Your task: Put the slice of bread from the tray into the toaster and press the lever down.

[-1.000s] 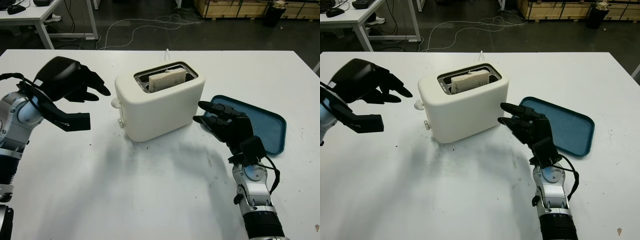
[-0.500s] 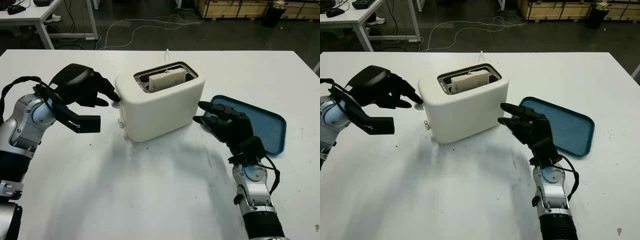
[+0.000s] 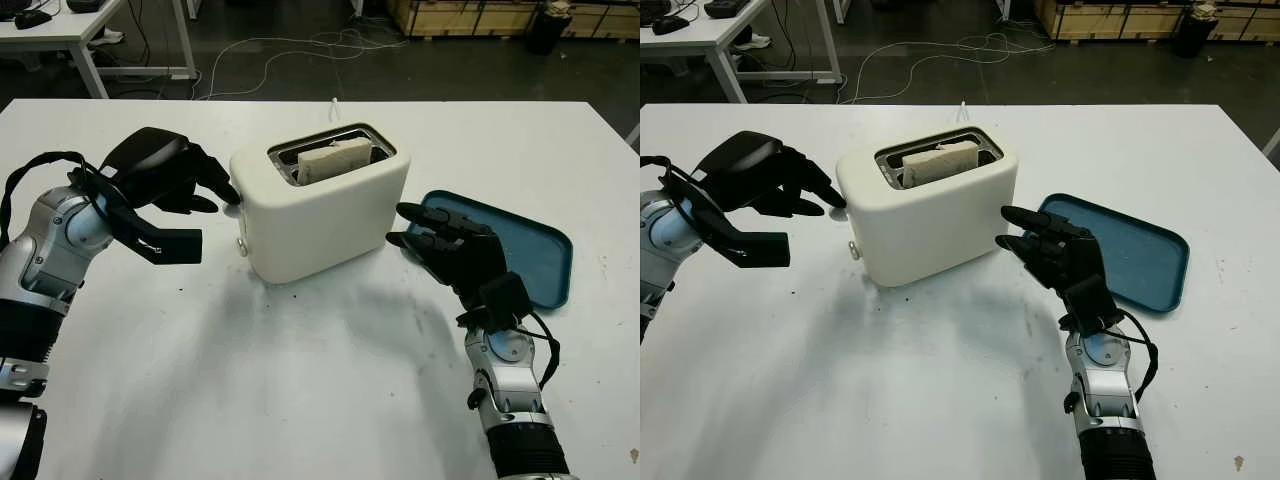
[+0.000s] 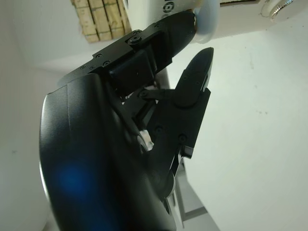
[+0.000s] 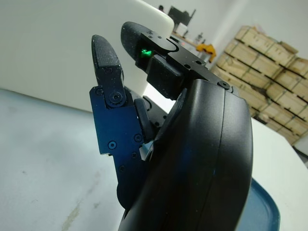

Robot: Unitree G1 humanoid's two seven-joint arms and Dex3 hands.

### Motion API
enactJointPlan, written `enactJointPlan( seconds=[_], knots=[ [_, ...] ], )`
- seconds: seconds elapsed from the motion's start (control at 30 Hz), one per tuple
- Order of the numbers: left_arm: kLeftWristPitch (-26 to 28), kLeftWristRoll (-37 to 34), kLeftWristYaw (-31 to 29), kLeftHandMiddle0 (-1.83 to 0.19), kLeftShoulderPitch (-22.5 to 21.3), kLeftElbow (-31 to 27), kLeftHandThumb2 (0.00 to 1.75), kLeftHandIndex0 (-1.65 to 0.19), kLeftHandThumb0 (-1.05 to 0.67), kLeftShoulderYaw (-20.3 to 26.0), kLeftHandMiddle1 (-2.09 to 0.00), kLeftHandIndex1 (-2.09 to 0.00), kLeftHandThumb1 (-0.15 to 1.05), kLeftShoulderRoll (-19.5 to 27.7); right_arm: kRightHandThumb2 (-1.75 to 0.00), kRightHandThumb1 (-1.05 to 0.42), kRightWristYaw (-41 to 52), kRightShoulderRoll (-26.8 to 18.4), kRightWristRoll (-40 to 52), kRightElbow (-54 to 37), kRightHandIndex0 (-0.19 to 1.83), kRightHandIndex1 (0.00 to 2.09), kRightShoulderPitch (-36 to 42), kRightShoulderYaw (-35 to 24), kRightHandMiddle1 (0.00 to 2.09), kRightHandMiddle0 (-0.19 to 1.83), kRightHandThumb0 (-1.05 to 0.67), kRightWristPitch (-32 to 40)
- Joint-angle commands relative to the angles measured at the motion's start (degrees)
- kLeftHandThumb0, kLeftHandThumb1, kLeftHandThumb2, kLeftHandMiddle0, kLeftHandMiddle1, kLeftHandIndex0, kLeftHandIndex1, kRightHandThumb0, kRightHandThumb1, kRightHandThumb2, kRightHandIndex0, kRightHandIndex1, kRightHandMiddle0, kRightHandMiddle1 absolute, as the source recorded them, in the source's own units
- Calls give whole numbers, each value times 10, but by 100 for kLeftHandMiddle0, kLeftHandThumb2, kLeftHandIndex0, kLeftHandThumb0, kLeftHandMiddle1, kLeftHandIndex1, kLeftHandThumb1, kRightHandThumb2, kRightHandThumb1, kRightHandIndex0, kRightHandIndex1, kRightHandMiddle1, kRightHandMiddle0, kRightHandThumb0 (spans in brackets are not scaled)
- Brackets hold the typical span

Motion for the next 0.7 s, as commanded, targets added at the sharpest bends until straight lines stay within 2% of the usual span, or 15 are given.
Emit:
enactJointPlan(
  seconds=[0.0, 0.1, 0.3, 0.33, 0.4, 0.53, 0.67],
  knots=[
    [-2, 10, -2, -87, -4, 12, 0, -129, -15, -15, -136, -1, 81, -8, 0, -92, 0, 1, 4, -5, 113, 13, 2, -2, 0, 103, -47, -1],
    [-27, 19, 18, -92, -5, 37, 0, -130, -16, -32, -125, -2, 80, -19, -1, -92, 0, 0, 3, -4, 113, 13, 2, -3, 0, 103, -47, -1],
    [-33, 20, 48, -88, 22, 71, 1, -126, -16, -73, -134, 0, 82, -83, 0, -92, 2, 1, 4, -1, 113, 13, 0, -2, 0, 104, -48, -1],
    [-27, 23, 56, -87, 29, 76, 2, -125, -16, -82, -133, 0, 83, -98, 0, -92, 3, 2, 6, -2, 113, 13, 0, -2, 0, 104, -47, 0],
    [-16, 31, 80, -91, 45, 91, 2, -124, -18, -100, -116, 0, 86, -135, 0, -91, 3, 3, 6, 0, 113, 14, 0, -2, 0, 104, -46, 0],
    [12, 46, 143, -83, 83, 143, 2, -119, -17, -140, -124, 0, 90, -223, 0, -92, 5, 1, 4, 5, 113, 14, 1, -1, 0, 104, -47, -6],
    [24, 25, 171, -79, 115, 175, 6, -116, -14, -155, -121, 0, 92, -274, 0, -92, 3, 1, 4, -1, 113, 14, 2, -1, 0, 104, -47, 3]
  ],
)
